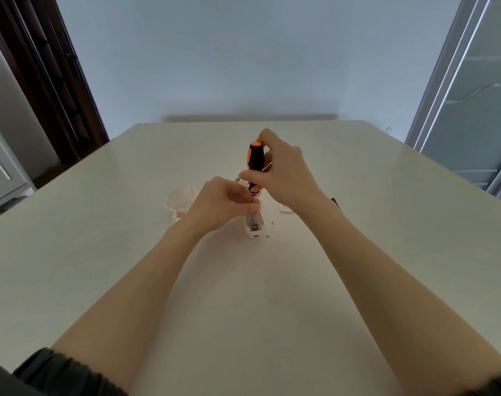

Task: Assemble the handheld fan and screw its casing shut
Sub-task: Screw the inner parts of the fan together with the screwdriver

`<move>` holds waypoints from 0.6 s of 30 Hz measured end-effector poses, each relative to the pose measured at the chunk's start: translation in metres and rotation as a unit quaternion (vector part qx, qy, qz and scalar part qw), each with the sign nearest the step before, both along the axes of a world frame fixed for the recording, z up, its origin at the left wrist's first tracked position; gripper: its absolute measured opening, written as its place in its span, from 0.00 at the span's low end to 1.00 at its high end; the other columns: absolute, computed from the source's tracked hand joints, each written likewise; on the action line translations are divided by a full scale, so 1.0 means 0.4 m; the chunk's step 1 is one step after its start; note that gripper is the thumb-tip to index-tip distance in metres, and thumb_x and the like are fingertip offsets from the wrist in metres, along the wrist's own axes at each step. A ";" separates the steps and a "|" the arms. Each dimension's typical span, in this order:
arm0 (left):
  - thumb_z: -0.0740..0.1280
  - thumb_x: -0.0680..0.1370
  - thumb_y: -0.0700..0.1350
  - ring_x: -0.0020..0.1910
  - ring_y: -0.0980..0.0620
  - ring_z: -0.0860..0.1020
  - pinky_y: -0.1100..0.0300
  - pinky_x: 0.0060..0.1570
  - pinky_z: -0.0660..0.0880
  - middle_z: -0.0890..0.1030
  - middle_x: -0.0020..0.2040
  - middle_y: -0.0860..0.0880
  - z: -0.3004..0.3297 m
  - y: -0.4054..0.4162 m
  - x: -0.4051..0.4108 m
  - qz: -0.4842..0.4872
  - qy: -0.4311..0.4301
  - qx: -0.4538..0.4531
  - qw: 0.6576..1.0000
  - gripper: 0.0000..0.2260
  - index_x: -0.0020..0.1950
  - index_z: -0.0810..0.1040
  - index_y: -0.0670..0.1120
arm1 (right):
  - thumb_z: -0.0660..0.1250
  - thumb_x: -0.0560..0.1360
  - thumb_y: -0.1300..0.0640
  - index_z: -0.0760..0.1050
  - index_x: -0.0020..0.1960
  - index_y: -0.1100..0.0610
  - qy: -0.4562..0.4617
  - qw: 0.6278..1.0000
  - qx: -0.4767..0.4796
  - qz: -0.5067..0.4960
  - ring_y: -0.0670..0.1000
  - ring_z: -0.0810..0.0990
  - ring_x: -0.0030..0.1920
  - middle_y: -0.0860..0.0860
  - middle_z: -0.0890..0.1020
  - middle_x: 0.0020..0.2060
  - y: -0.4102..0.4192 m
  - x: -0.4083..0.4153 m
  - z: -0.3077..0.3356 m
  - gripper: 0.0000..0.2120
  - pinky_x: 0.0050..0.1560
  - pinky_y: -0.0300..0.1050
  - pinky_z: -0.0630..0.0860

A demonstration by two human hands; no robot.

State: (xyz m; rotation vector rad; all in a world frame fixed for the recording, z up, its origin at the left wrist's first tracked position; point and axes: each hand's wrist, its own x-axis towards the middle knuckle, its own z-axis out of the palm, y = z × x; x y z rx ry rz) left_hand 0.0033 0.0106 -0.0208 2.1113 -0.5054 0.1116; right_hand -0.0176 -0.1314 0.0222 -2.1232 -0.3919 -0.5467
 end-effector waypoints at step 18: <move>0.76 0.68 0.39 0.41 0.52 0.83 0.61 0.49 0.77 0.84 0.38 0.50 0.004 -0.002 -0.001 0.021 0.005 -0.032 0.999 0.05 0.36 0.83 0.48 | 0.63 0.70 0.66 0.71 0.58 0.48 0.068 0.992 0.076 0.080 0.51 0.80 0.43 0.51 0.80 0.45 0.002 -0.014 0.020 0.21 0.43 0.45 0.80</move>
